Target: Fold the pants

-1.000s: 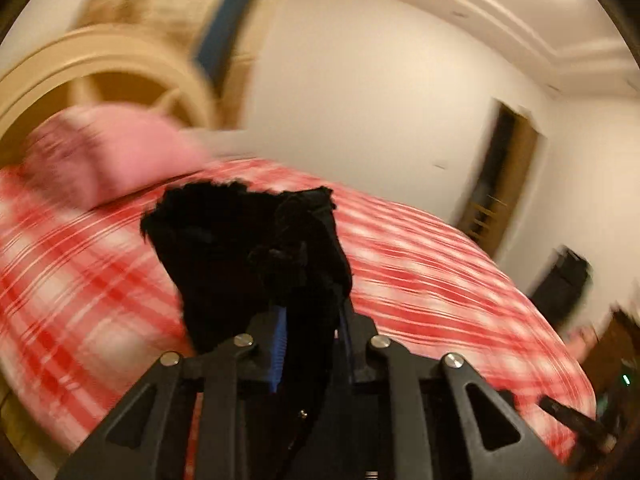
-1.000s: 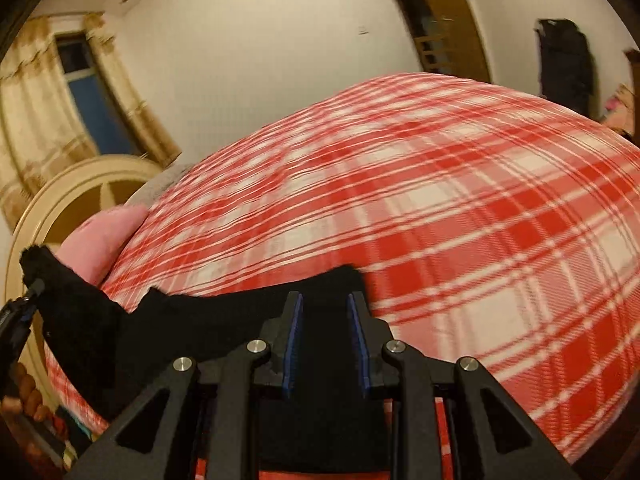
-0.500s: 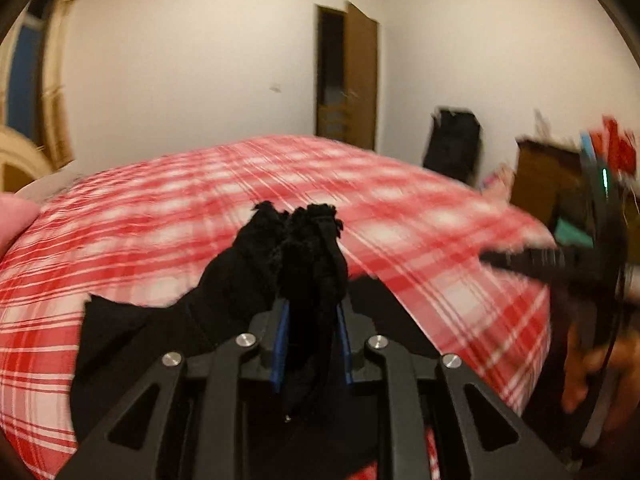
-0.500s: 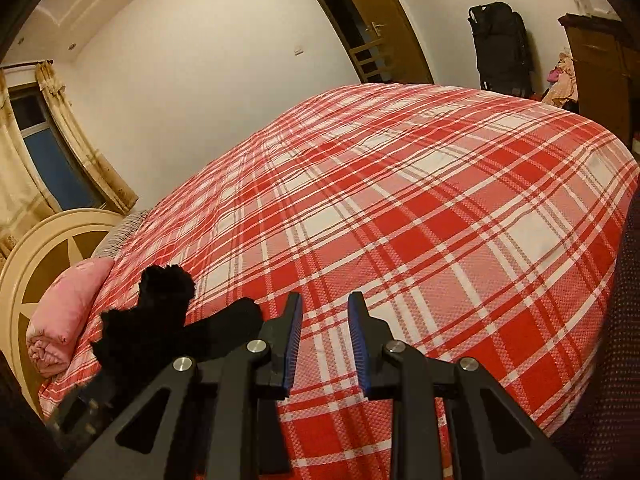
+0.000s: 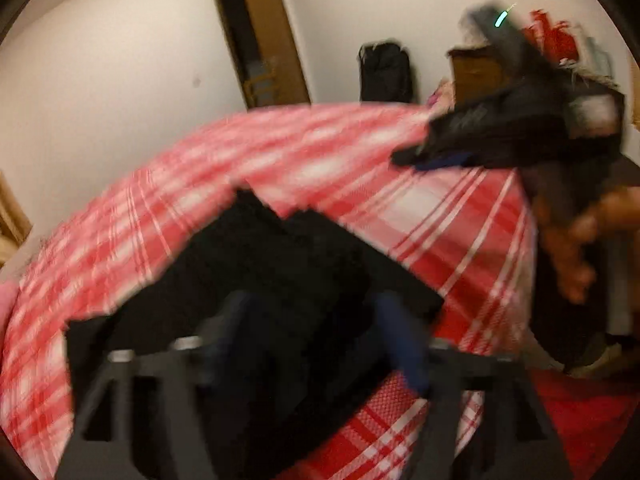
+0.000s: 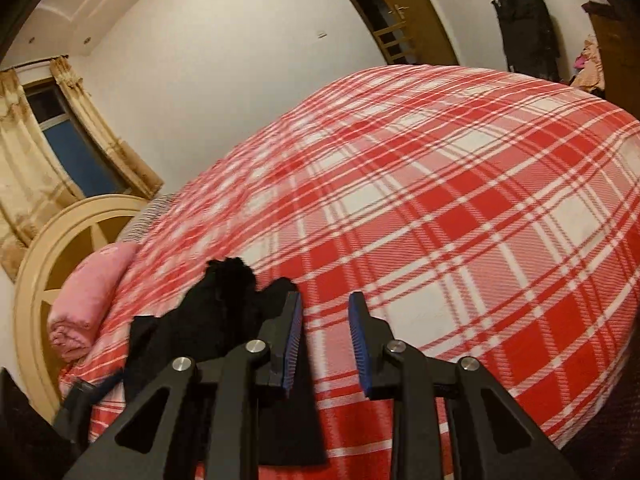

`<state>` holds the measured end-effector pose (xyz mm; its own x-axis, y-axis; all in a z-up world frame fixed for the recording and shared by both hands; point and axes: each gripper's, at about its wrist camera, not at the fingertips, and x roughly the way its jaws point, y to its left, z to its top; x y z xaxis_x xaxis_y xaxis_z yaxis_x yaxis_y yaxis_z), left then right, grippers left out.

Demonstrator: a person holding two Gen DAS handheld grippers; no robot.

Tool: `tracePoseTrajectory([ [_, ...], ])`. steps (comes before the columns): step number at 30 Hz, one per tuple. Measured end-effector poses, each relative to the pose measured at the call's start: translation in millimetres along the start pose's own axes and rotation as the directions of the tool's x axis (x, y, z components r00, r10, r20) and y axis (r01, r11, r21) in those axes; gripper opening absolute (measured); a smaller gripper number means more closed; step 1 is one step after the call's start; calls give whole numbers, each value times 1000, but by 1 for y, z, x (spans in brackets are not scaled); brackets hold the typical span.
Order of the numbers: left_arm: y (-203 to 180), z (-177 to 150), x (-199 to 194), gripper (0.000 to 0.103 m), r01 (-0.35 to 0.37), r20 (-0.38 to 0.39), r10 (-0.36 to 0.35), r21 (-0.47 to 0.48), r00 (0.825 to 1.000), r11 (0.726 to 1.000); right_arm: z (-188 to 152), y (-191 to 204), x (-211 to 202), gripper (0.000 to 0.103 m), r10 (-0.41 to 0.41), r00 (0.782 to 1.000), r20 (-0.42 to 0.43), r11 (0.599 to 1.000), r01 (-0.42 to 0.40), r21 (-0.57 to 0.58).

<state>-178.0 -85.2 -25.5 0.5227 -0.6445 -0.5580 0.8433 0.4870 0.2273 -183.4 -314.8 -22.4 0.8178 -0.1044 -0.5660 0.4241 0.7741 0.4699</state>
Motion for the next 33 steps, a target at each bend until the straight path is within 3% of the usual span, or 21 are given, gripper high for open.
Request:
tracePoseTrajectory([
  [1, 5, 3, -12, 96, -19, 35, 19, 1, 999, 1000, 1, 5, -2, 52, 32, 999, 4, 999, -32, -3],
  [3, 23, 6, -36, 101, -55, 96, 57, -30, 994, 998, 0, 15, -5, 60, 86, 996, 15, 996, -86, -23],
  [5, 46, 4, -48, 102, -82, 100, 92, -98, 991, 992, -4, 31, -1, 61, 149, 989, -6, 986, -149, -70],
  [7, 74, -2, -47, 103, -160, 62, 174, -178, 983, 971, -11, 50, 12, 61, 164, 984, -70, 976, -172, -133],
  [9, 103, -14, -39, 103, -249, -20, 253, -270, 967, 930, -21, 67, 31, 61, 130, 982, -136, 966, -157, -208],
  [12, 144, -34, -30, 103, -344, -150, 310, -423, 939, 839, -39, 78, 60, 61, 36, 971, -236, 964, -97, -250],
  [13, 151, -40, -30, 103, -359, -173, 315, -456, 933, 815, -43, 77, 65, 61, -1, 969, -245, 964, -64, -259],
  [15, 163, -52, -32, 103, -377, -195, 323, -506, 926, 776, -50, 74, 73, 61, 12, 965, -262, 970, -75, -232],
  [17, 169, -58, -34, 103, -396, -208, 337, -524, 918, 754, -53, 77, 74, 60, 2, 968, -251, 966, -67, -251],
  [20, 179, -66, -32, 103, -421, -247, 341, -563, 907, 711, -58, 93, 77, 46, -43, 962, -270, 933, -57, -354],
  [22, 187, -74, -33, 103, -413, -268, 314, -604, 911, 681, -57, 95, 77, 35, -30, 958, -285, 934, -75, -349],
  [26, 203, -86, -35, 103, -393, -287, 268, -677, 920, 623, -48, 100, 56, 28, 9, 969, -246, 929, -100, -358],
  [29, 207, -86, -38, 103, -393, -286, 270, -688, 919, 609, -43, 107, 32, 27, 19, 974, -225, 917, -107, -385],
  [33, 204, -78, -36, 103, -406, -286, 288, -651, 914, 642, -56, 85, 39, 27, -46, 961, -272, 925, -63, -376],
])
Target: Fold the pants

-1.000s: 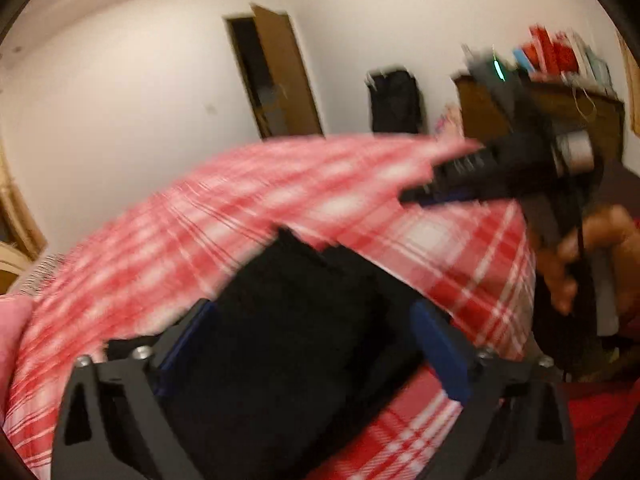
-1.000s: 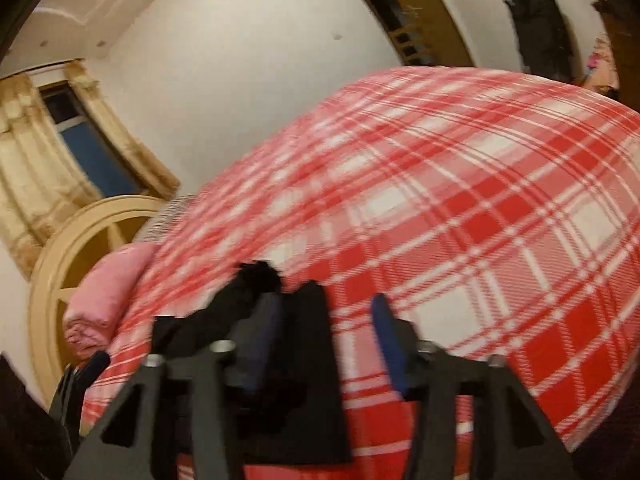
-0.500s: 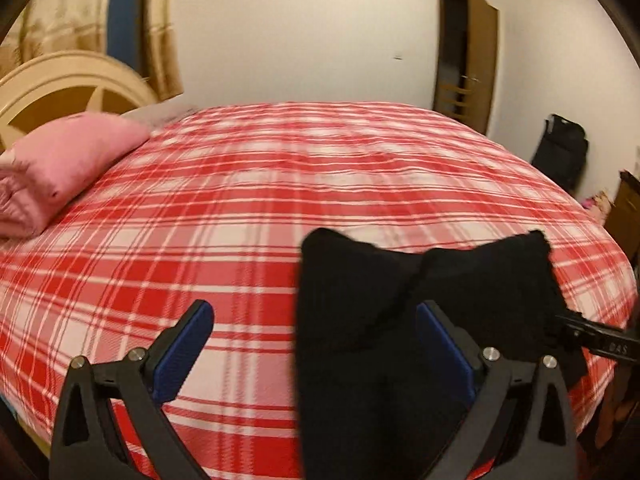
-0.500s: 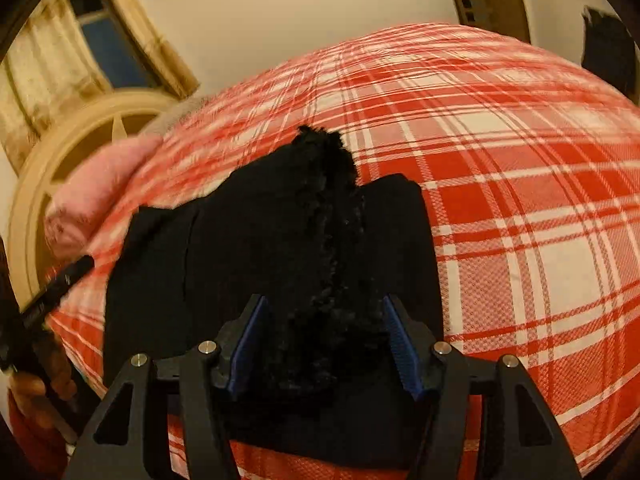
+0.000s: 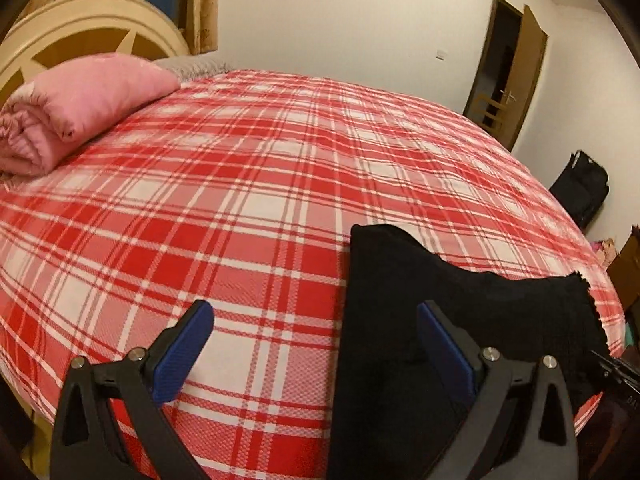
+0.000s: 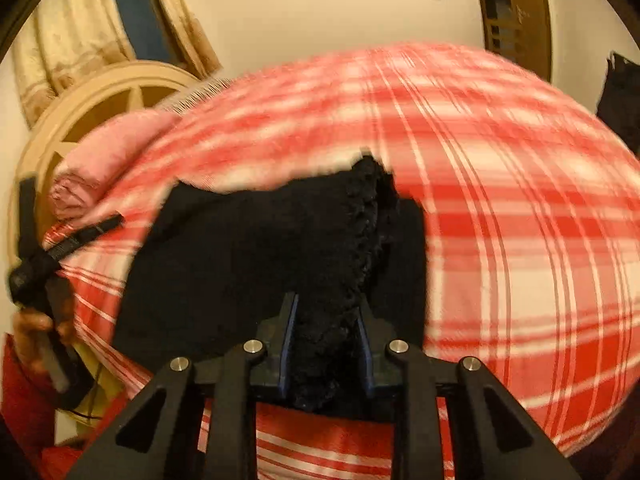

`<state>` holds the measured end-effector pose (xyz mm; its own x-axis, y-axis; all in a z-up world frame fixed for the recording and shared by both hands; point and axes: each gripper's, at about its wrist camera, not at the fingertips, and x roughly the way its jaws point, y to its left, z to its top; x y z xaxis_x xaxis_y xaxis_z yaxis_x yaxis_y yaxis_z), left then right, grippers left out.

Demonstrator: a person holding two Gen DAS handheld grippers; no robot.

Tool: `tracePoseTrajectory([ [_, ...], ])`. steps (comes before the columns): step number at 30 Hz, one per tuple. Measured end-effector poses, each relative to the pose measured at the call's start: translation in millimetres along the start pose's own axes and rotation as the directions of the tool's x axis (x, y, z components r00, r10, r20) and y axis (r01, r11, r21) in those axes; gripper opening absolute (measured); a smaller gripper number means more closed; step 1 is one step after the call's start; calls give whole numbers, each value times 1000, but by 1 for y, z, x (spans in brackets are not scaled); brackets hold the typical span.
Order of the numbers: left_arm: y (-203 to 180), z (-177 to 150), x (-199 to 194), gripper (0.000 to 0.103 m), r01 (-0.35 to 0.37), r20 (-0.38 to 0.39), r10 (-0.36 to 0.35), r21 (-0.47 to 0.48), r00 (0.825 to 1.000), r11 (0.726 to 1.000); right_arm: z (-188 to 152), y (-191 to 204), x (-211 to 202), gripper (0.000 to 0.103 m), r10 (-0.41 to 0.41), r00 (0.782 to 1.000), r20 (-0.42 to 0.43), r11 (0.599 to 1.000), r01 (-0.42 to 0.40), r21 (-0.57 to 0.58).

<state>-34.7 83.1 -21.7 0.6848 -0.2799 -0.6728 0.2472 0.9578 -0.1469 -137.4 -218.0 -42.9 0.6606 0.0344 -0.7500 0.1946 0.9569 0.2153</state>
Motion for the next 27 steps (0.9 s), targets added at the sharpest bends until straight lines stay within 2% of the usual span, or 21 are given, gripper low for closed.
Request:
tracePoseTrajectory([
  [1, -3, 0, 1, 103, -4, 0, 4, 11, 1000, 1000, -7, -7, 12, 32, -1, 1000, -25, 1000, 2, 25],
  [3, -10, -2, 8, 103, -10, -10, 10, 37, 1000, 999, -16, -15, 15, 34, 21, 999, 36, 998, -23, 54],
  [5, -18, -4, 17, 103, -18, -23, 20, 61, 1000, 998, -16, -17, 12, 38, 44, 998, 35, 997, -46, 58],
  [8, -30, -4, 29, 102, -103, -39, 109, 134, 993, 986, -11, -24, -8, 41, 75, 996, 47, 993, -79, 88],
  [9, -31, -2, 29, 101, -114, -38, 121, 151, 992, 982, -9, -23, -18, 41, 49, 995, 85, 995, -56, 77],
  [10, -31, -1, 27, 101, -108, -31, 114, 156, 993, 982, -4, -18, -33, 41, -6, 988, 155, 999, 1, 34],
  [13, -34, 6, 18, 101, -104, 13, 103, 166, 995, 981, 16, -3, -48, 41, -19, 972, 235, 999, 30, -41],
  [15, -43, 11, 14, 101, -100, 44, 94, 186, 995, 977, 35, 9, -37, 40, 23, 972, 232, 997, -5, -78],
  [19, -69, 23, 29, 101, -63, 32, 57, 218, 998, 974, 56, 29, 17, 38, 11, 984, 177, 986, 18, -165],
  [22, -72, 29, 59, 101, -80, -18, 85, 184, 996, 980, 55, 14, 64, 40, -29, 996, 88, 990, 41, -135],
  [24, -61, 34, 89, 100, -102, -102, 117, 138, 988, 985, 51, -1, 66, 41, 33, 992, 126, 996, -23, -81],
  [25, -53, 35, 100, 100, -92, -142, 106, 102, 984, 990, 51, -7, 65, 41, 54, 991, 124, 998, -48, -52],
  [27, -33, 37, 117, 103, -40, -208, 37, -9, 978, 999, 49, -9, 63, 41, 61, 990, 125, 998, -57, -42],
])
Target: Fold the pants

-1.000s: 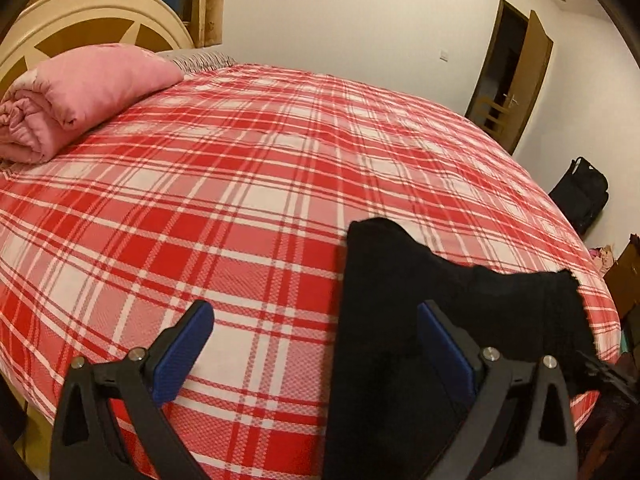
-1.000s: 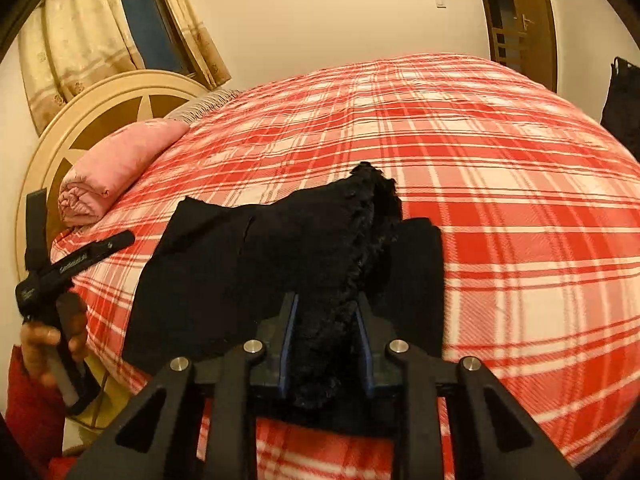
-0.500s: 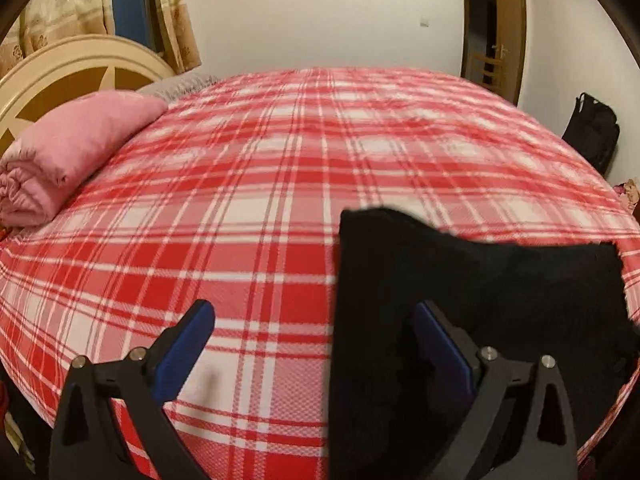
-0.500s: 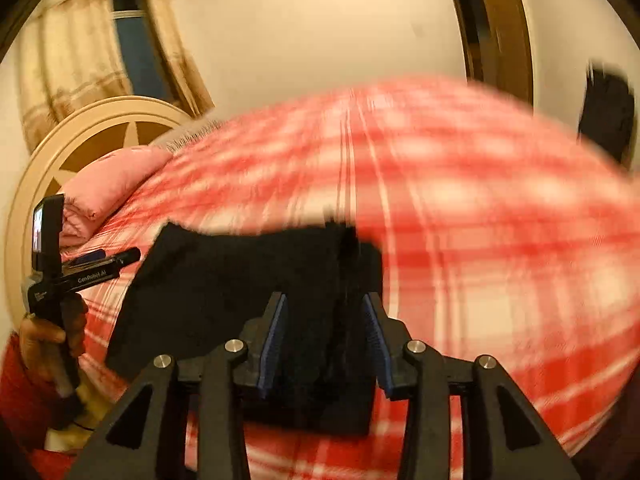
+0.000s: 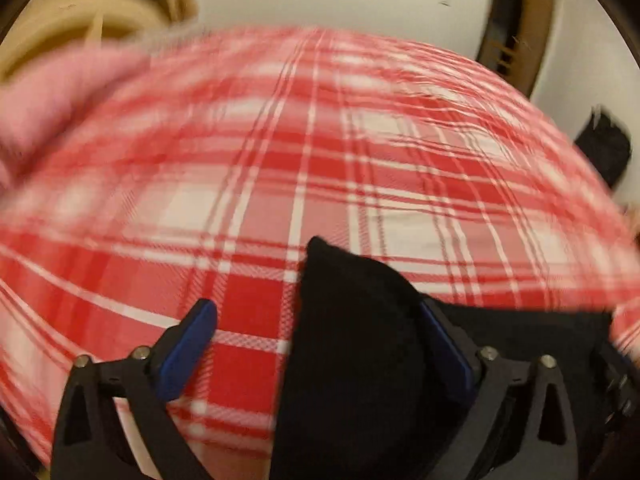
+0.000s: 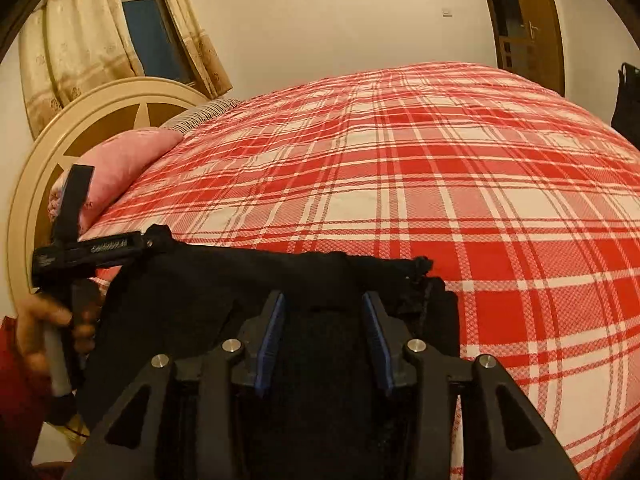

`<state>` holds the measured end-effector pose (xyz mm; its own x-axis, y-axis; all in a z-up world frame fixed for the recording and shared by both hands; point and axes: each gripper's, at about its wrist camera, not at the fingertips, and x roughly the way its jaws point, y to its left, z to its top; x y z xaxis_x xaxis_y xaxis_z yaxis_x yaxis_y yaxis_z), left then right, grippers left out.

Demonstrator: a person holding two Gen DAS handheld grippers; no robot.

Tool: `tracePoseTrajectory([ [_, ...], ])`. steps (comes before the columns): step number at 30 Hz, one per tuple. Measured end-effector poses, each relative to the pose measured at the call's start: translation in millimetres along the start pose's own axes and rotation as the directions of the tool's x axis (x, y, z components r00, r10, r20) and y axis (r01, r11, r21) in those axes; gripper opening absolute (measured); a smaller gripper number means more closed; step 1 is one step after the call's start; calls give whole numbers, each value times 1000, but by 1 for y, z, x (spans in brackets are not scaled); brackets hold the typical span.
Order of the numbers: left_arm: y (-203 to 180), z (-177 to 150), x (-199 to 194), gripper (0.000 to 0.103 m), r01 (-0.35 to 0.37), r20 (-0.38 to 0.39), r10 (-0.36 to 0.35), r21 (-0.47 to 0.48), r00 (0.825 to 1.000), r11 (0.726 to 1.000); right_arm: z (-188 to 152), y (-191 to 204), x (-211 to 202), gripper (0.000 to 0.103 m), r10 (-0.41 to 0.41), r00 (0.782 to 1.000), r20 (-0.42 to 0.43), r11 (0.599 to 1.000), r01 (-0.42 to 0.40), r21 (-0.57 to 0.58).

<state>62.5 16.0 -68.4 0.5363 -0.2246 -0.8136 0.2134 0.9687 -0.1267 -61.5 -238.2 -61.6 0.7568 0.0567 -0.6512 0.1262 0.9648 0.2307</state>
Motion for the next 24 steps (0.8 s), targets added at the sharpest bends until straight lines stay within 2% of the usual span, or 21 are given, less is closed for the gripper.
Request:
tracePoseTrajectory([
  [2, 10, 8, 5, 103, 19, 2, -19, -38, 1000, 999, 0, 2, 1, 41, -10, 1000, 3, 1000, 10, -13],
  [5, 19, 18, 12, 103, 1, 4, 0, -57, 1000, 998, 0, 6, 3, 41, -18, 1000, -2, 1000, 18, -16],
  [8, 28, 26, 7, 103, 29, 10, -28, -85, 1000, 996, 3, 11, -4, 43, -39, 999, -5, 999, 39, -23],
  [10, 34, 28, -8, 103, -9, 44, 14, -94, 999, 996, 3, 14, -26, 43, -47, 998, 50, 999, 47, 10],
  [13, 45, 25, -45, 103, -61, 150, 74, -88, 986, 994, -1, 22, -61, 43, -53, 989, 140, 999, 54, -3],
  [17, 37, 3, -79, 103, -74, 226, 76, -18, 971, 997, -15, 38, -76, 43, -26, 996, 90, 998, 31, -55],
  [19, 20, -15, -85, 103, -74, 229, 61, 45, 971, 996, -26, 46, -76, 43, -14, 998, 58, 996, 19, -83],
  [22, -3, -48, -88, 103, -82, 227, 51, 125, 972, 989, -42, 46, -62, 43, -72, 997, -2, 992, 72, -101],
  [24, -17, -63, -77, 102, -130, 201, 92, 185, 975, 974, -50, 36, -53, 43, -83, 996, -36, 994, 80, -75],
])
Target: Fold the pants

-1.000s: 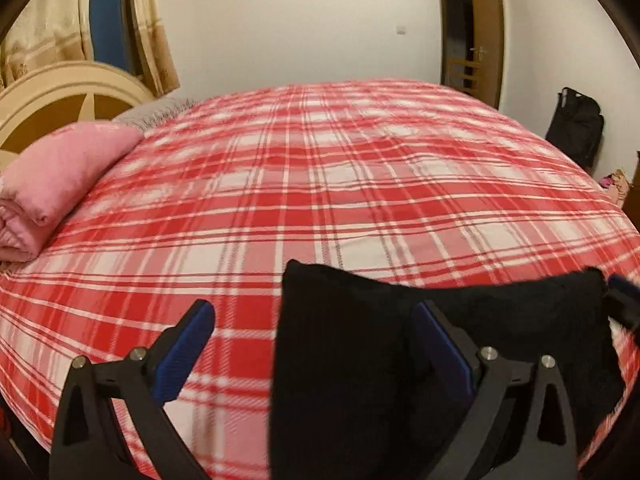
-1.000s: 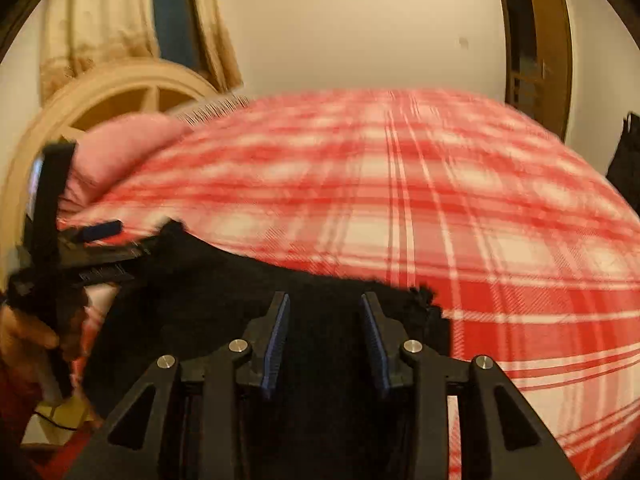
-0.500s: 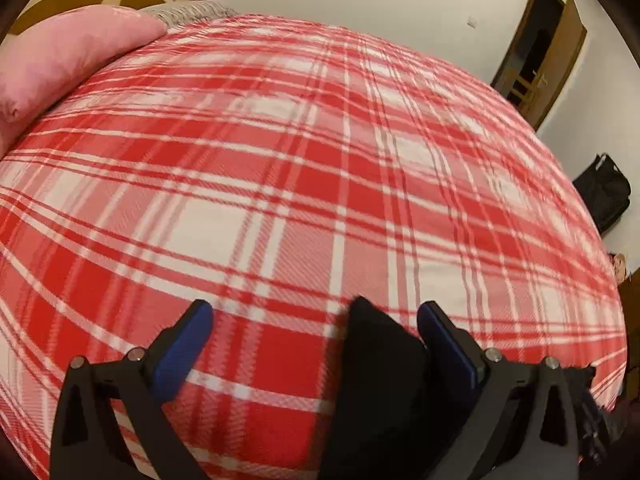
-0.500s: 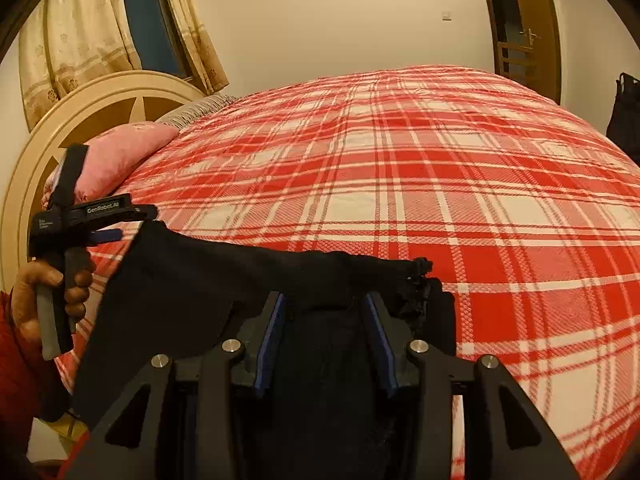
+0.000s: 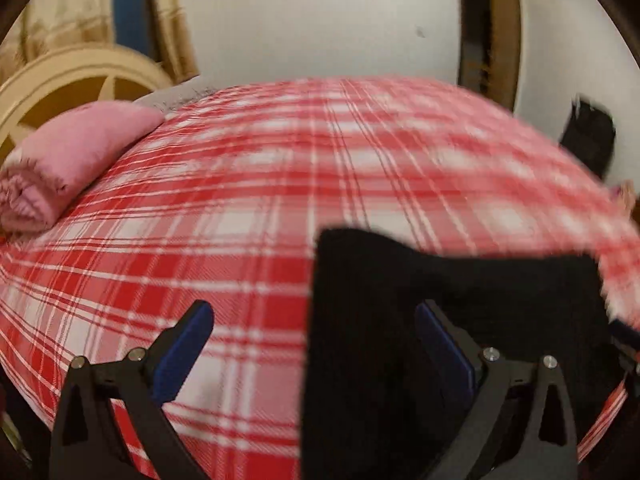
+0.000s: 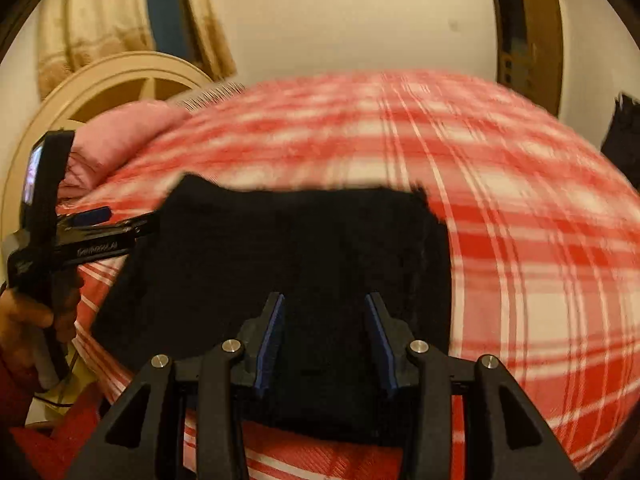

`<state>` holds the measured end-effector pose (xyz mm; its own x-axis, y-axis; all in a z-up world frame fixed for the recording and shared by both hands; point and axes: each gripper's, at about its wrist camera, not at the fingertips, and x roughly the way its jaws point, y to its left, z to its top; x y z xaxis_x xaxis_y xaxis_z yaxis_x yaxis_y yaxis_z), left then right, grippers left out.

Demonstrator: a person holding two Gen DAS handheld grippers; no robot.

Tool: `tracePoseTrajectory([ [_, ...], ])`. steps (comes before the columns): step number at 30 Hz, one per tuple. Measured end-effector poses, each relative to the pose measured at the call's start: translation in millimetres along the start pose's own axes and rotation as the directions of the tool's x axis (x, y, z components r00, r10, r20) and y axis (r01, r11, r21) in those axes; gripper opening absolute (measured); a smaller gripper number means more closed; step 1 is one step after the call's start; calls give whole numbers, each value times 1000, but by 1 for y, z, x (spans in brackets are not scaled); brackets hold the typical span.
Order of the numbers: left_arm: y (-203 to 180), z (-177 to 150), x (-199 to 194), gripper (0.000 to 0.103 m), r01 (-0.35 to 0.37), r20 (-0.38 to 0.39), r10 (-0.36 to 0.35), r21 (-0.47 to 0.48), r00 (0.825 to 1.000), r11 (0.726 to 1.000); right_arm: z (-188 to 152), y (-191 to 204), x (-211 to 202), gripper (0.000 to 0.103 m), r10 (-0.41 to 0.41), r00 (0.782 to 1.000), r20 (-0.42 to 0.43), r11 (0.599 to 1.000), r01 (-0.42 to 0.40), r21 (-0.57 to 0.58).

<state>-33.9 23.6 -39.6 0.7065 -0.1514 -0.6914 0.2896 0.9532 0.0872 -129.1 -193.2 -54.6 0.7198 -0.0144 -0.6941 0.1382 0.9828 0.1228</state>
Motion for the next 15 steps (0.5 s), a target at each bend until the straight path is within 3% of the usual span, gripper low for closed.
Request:
tracePoseTrajectory([
  [3, -10, -11, 14, 101, -36, -44, 37, 38, 998, 999, -8, -5, 0, 43, -37, 999, 10, 999, 37, -8],
  [5, -11, -15, 19, 101, -43, -57, 45, 35, 997, 998, -11, -7, 2, 51, -88, 996, -8, 996, 88, -11],
  [10, -12, -14, 11, 101, -73, -52, 76, 54, 996, 996, -15, -33, -5, 54, -3, 1000, -18, 986, 6, 168],
  [15, -20, -17, -2, 101, -84, -45, 88, 83, 995, 993, -7, -31, -23, 54, -1, 999, 45, 982, -8, 187],
])
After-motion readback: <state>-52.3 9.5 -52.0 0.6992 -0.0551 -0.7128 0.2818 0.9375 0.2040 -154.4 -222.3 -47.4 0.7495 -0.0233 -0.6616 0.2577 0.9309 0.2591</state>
